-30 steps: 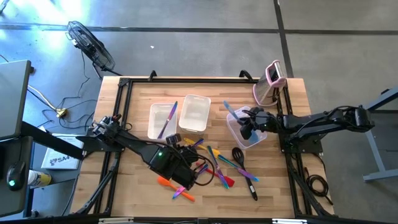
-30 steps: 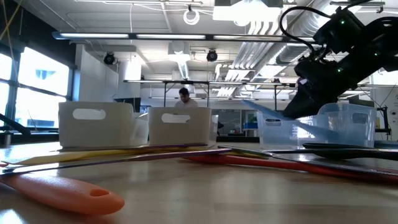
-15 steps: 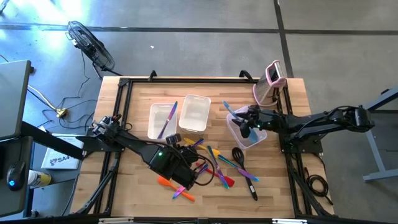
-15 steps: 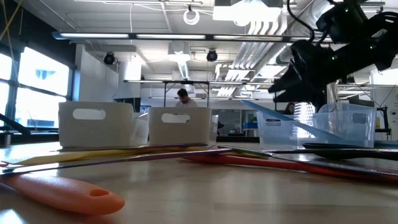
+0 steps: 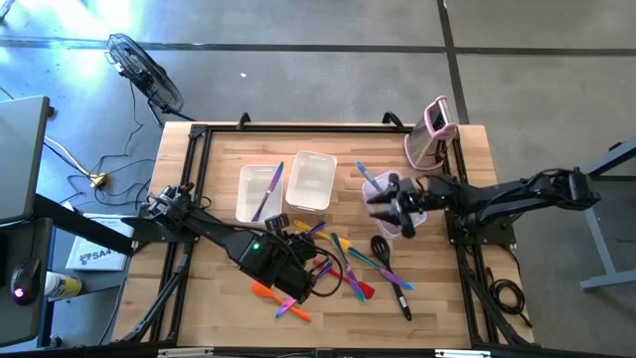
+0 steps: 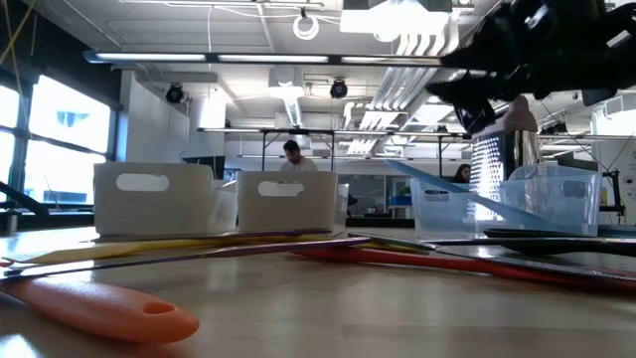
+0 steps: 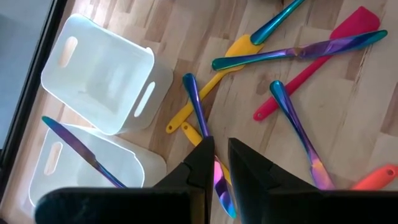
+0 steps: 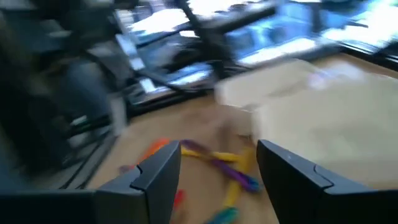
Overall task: Pick & Place Kitchen Items
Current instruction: Put the blue table knife into the left white bin
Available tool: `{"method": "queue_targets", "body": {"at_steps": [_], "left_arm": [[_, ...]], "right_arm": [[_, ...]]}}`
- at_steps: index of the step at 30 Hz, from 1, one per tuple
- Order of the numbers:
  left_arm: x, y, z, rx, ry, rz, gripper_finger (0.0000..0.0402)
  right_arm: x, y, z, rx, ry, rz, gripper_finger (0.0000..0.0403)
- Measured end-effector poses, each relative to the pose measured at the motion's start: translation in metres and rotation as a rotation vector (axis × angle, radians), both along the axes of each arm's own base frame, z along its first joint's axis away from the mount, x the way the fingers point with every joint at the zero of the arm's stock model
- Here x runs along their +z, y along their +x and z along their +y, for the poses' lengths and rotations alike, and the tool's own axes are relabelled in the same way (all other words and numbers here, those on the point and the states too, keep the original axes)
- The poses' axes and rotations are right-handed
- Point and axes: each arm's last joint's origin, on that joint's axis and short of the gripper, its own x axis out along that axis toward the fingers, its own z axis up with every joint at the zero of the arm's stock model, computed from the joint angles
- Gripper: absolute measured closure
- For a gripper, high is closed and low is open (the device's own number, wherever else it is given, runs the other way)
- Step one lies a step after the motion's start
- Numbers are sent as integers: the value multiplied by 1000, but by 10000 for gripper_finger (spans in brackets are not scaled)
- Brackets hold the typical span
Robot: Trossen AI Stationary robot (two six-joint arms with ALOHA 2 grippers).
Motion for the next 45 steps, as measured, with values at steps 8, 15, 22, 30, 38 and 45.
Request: {"method": "queue_targets", "body": {"at_steps": [8,15,22,30,38,45], "left_arm": [[-1,0,-1,-4,-16,9,359],[-1,0,-1,2,-50,19,359],[-1,-1,-2,0,-75,30,359],[-1,-1,-3,-4,-82,34,359],[-1,-1,-3,-3,-84,30,359],[-1,0,-3,-2,-86,26,359]], "right_arm": [[12,5,36,153,-156,4,198],[47,11,68,99,-364,244,198],[72,0,94,74,-336,467,198],[38,2,120,109,-374,692,198],[-3,35,122,230,-447,826,198],[-10,48,111,352,-372,841,205]]}}
